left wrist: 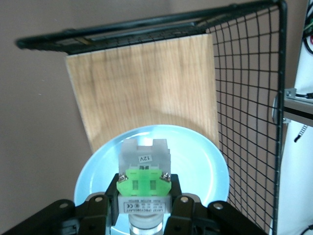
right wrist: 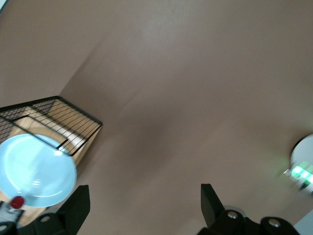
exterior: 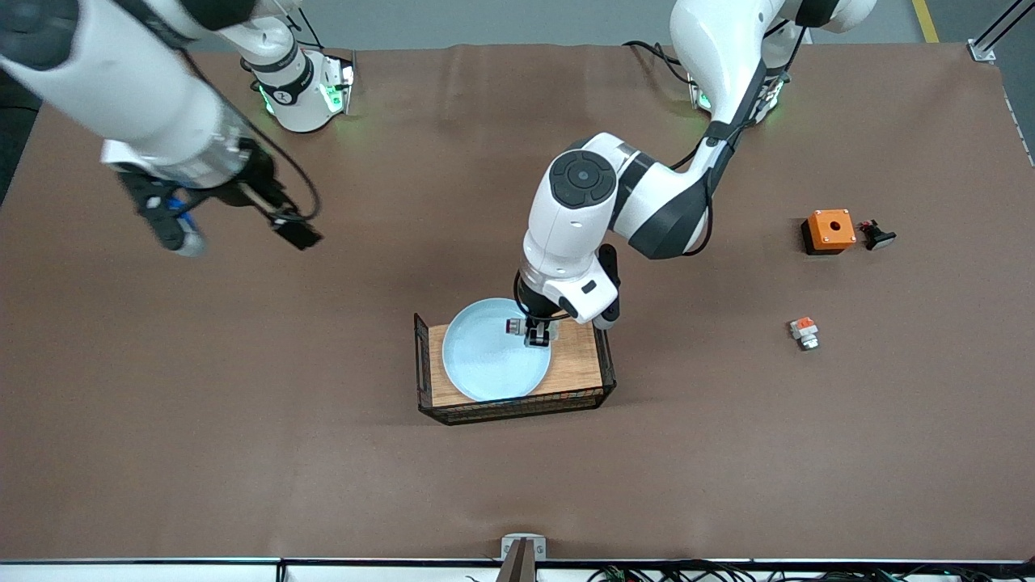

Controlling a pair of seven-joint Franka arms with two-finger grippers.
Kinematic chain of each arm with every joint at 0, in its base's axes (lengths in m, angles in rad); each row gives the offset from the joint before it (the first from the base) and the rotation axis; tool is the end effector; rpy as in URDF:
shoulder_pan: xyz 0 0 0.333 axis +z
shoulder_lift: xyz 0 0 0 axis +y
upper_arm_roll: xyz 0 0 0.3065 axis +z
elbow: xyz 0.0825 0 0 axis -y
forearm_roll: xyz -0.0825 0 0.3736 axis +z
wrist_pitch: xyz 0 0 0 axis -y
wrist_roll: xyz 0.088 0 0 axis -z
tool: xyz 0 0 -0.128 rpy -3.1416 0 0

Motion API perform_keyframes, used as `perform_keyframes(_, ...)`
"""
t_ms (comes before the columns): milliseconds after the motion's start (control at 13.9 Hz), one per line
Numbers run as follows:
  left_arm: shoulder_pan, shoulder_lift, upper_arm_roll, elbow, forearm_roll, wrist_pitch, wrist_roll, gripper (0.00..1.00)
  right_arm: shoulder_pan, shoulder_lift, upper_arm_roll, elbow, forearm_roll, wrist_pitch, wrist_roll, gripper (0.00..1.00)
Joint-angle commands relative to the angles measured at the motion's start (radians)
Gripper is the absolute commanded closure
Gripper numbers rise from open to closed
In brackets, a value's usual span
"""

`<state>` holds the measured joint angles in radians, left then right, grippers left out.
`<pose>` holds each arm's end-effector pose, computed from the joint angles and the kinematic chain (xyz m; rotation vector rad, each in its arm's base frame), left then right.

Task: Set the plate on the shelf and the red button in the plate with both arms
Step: 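Open the right gripper and withdraw it from the plate, then lower the green button onto the plate and open the left gripper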

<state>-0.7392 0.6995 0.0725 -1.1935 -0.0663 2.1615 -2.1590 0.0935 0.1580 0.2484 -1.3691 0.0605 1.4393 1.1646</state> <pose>0.5854 -0.4844 0.3752 2.1030 1.9561 0.0391 0.5424 0.1896 0.5893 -2.8619 1.2415 0.2001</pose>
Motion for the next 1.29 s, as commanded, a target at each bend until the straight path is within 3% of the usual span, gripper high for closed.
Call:
perform_keyframes(0,-0.011,0.028,0.016,0.035,0.016,0.047,0.024,0.99,-0.108,-0.093,0.014,-0.091,0.016,-0.011,-0.24,0.0)
perform_keyframes(215,-0.011,0.032,0.01,0.035,0.016,0.102,0.079,0.98,-0.193,-0.136,0.012,-0.137,0.006,-0.008,-0.465,0.0)
perform_keyframes(645,-0.035,0.084,0.013,0.032,0.013,0.155,0.07,0.98,-0.241,-0.201,0.009,-0.203,-0.06,0.0,-0.791,0.0)
perform_keyframes(861,-0.035,0.092,0.007,0.032,-0.004,0.115,0.065,0.98,-0.31,-0.213,0.006,-0.203,-0.06,0.001,-0.98,0.0)
perform_keyframes(1219,-0.034,0.092,0.009,0.032,-0.046,0.02,0.065,0.98,-0.345,-0.232,-0.006,-0.193,-0.048,0.009,-1.053,0.0)
